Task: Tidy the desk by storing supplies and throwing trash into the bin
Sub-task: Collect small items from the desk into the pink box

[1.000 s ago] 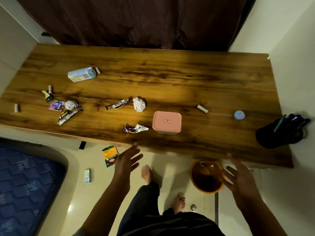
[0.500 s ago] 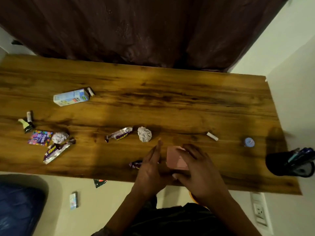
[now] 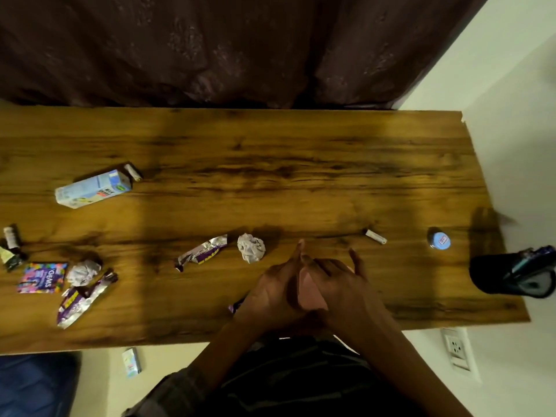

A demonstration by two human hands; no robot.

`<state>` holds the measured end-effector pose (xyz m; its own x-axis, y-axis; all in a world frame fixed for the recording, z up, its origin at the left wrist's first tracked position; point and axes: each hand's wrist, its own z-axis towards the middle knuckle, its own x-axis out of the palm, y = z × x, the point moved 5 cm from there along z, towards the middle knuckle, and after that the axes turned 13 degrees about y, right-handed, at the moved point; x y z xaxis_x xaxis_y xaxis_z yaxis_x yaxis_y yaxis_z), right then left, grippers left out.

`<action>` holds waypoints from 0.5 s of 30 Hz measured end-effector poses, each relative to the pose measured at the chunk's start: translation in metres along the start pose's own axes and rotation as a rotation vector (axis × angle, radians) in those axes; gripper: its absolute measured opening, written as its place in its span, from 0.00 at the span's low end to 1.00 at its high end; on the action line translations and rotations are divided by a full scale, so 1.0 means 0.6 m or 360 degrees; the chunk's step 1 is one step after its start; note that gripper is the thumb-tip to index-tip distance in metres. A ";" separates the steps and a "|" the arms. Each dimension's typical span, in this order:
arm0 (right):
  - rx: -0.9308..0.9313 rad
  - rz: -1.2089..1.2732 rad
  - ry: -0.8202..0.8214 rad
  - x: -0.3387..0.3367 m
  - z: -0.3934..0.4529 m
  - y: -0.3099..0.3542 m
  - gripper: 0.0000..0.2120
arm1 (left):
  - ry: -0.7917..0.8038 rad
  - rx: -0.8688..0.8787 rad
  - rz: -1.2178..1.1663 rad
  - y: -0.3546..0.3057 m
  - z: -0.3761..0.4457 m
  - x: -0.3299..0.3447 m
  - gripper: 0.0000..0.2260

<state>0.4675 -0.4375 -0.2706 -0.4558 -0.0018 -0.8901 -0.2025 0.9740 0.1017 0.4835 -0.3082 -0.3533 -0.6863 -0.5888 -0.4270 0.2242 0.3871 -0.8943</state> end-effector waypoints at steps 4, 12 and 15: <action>-0.0138 -0.0022 0.0163 0.001 0.003 0.004 0.48 | -0.0022 -0.0018 0.0041 0.002 0.002 -0.005 0.44; -0.0246 -0.0007 0.0488 -0.022 0.011 -0.007 0.54 | -0.0155 -0.0084 -0.0102 0.003 -0.004 0.003 0.43; -0.0294 -0.0047 0.0479 -0.020 0.016 -0.009 0.56 | -0.0136 -0.0136 -0.0074 0.002 -0.004 0.002 0.37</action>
<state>0.4826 -0.4405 -0.2647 -0.6768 -0.1230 -0.7258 -0.3601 0.9152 0.1808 0.4812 -0.3065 -0.3546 -0.6324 -0.6642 -0.3986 0.1315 0.4150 -0.9003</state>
